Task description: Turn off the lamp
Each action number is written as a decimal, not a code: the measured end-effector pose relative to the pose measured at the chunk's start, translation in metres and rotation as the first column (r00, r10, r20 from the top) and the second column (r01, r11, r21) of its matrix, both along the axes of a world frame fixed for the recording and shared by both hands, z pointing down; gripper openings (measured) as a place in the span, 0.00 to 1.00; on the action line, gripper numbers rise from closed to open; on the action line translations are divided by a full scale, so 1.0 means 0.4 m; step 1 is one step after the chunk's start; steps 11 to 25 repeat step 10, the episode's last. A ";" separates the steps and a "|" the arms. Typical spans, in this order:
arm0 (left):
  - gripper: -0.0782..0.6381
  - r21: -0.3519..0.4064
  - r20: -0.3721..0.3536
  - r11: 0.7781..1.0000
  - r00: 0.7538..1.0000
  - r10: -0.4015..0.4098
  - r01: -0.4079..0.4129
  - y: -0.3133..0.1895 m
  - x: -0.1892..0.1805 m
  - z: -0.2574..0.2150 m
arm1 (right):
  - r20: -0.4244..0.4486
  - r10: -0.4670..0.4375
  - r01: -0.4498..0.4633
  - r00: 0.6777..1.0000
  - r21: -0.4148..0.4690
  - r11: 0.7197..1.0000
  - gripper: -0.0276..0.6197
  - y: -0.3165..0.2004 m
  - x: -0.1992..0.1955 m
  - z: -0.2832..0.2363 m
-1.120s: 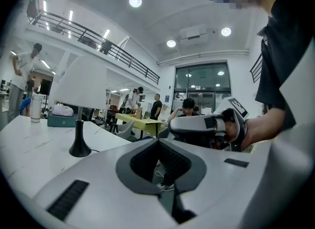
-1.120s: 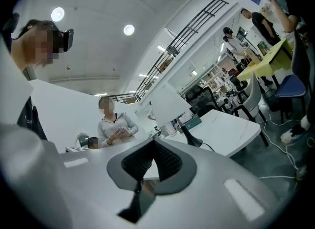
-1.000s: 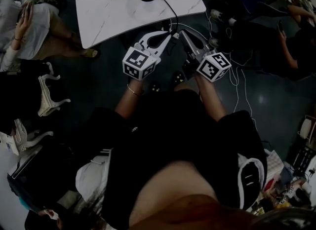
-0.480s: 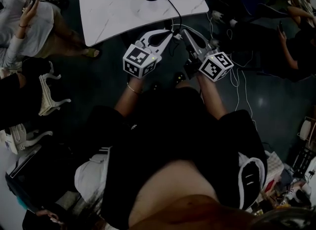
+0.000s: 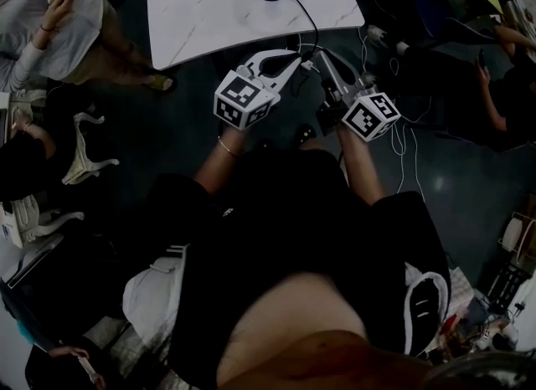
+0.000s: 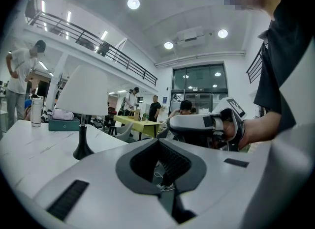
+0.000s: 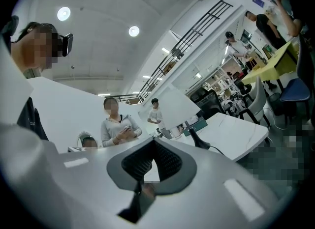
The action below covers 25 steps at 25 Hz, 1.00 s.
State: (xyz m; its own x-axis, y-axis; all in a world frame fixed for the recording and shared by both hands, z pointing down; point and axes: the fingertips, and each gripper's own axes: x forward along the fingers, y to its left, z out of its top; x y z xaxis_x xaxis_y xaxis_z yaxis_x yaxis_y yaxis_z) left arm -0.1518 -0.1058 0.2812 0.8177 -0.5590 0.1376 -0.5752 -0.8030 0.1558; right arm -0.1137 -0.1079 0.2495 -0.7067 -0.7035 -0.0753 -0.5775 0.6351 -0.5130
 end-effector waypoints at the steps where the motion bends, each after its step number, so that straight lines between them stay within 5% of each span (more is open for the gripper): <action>1: 0.12 0.000 -0.001 1.000 1.000 -0.002 0.002 0.001 -0.003 0.000 | -0.001 -0.001 0.001 1.000 -0.002 1.000 0.04 0.001 -0.002 0.001; 25: 0.12 -0.005 -0.008 1.000 1.000 -0.009 0.008 0.008 -0.018 0.004 | -0.001 0.004 -0.004 1.000 -0.007 1.000 0.04 0.006 -0.008 0.013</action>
